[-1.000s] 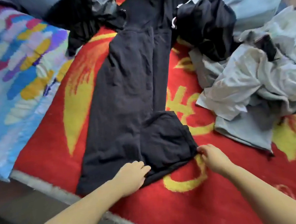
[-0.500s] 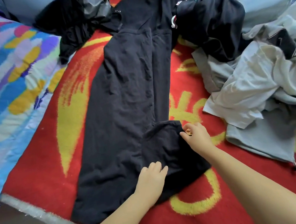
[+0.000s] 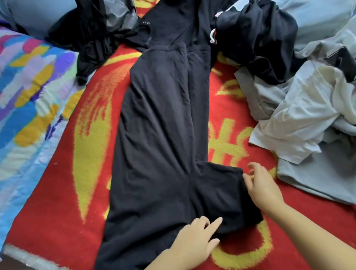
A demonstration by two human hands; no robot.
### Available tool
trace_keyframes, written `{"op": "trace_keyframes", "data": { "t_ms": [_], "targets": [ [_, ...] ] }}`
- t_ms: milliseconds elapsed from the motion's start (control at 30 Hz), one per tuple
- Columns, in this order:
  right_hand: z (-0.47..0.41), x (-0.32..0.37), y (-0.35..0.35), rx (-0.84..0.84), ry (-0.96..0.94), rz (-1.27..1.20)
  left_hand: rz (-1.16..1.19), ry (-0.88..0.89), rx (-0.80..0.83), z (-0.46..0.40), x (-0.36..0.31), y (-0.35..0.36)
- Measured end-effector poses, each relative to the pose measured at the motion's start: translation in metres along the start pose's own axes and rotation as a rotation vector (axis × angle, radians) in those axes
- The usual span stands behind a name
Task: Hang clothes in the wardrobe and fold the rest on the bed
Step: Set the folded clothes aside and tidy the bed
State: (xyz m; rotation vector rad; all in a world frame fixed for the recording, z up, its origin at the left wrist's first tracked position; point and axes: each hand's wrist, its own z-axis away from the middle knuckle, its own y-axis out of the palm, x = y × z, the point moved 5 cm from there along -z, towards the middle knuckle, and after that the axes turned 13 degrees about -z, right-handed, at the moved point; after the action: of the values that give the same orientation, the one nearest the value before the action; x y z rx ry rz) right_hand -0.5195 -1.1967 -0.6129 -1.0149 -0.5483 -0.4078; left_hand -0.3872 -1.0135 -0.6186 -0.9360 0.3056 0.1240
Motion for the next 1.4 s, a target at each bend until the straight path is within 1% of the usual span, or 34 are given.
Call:
{"op": "trace_keyframes", "data": {
  "t_ms": [33, 100, 167, 200, 267, 333, 400, 467, 533, 600, 667, 733, 800, 933, 1033, 1100, 1200, 1233, 1267, 1367, 1400],
  "targets": [
    [-0.006, 0.009, 0.0, -0.033, -0.042, -0.015, 0.005, 0.005, -0.03, -0.004, 0.006, -0.006],
    [-0.02, 0.033, 0.001, -0.065, -0.114, -0.073, 0.033, -0.033, -0.192, -0.012, 0.027, -0.03],
    [-0.039, 0.065, 0.005, -0.047, -0.184, -0.134, 0.059, -0.075, -0.396, -0.022, 0.055, -0.064],
    [-0.05, 0.084, 0.008, -0.032, -0.223, -0.148, 0.051, -0.087, -0.472, -0.031, 0.068, -0.082],
    [-0.077, 0.122, 0.017, -0.007, -0.289, -0.183, -0.036, -0.127, -0.554, -0.057, 0.093, -0.115],
    [-0.109, 0.157, 0.026, 0.011, -0.306, -0.221, -0.164, -0.237, -0.557, -0.09, 0.122, -0.139],
    [-0.143, 0.184, 0.037, 0.03, -0.303, -0.234, -0.223, -0.363, -0.585, -0.121, 0.154, -0.16],
    [-0.176, 0.201, 0.045, 0.04, -0.291, -0.26, -0.175, -0.465, -0.565, -0.149, 0.185, -0.172],
    [-0.206, 0.21, 0.051, 0.05, -0.237, -0.292, -0.098, -0.502, -0.494, -0.17, 0.202, -0.168],
    [-0.235, 0.218, 0.055, 0.045, -0.2, -0.302, -0.156, -0.51, -0.495, -0.18, 0.205, -0.155],
    [-0.262, 0.228, 0.056, 0.009, -0.196, -0.28, -0.235, -0.524, -0.555, -0.183, 0.205, -0.145],
    [-0.287, 0.239, 0.055, -0.067, -0.191, -0.263, -0.26, -0.533, -0.611, -0.186, 0.207, -0.143],
    [-0.302, 0.249, 0.057, -0.111, -0.131, -0.315, -0.248, -0.516, -0.603, -0.186, 0.207, -0.145],
    [-0.32, 0.253, 0.063, -0.072, 0.017, -0.393, -0.226, -0.499, -0.527, -0.183, 0.205, -0.146],
    [-0.328, 0.247, 0.063, -0.039, 0.013, -0.44, -0.218, -0.495, -0.519, -0.183, 0.207, -0.148],
    [-0.331, 0.242, 0.063, -0.02, -0.008, -0.474, -0.184, -0.489, -0.569, -0.181, 0.207, -0.153],
    [-0.332, 0.243, 0.063, 0.014, -0.036, -0.533, -0.131, -0.406, -0.745, -0.171, 0.191, -0.159],
    [-0.334, 0.244, 0.061, 0.027, -0.032, -0.55, -0.135, -0.389, -0.766, -0.17, 0.18, -0.162],
    [-0.337, 0.246, 0.061, 0.039, -0.023, -0.564, -0.148, -0.397, -0.735, -0.172, 0.168, -0.164],
    [-0.342, 0.247, 0.06, 0.055, 0.029, -0.562, -0.151, -0.437, -0.508, -0.188, 0.148, -0.172],
    [-0.342, 0.247, 0.06, 0.046, 0.034, -0.553, -0.126, -0.426, -0.478, -0.194, 0.147, -0.175]
  ]
}}
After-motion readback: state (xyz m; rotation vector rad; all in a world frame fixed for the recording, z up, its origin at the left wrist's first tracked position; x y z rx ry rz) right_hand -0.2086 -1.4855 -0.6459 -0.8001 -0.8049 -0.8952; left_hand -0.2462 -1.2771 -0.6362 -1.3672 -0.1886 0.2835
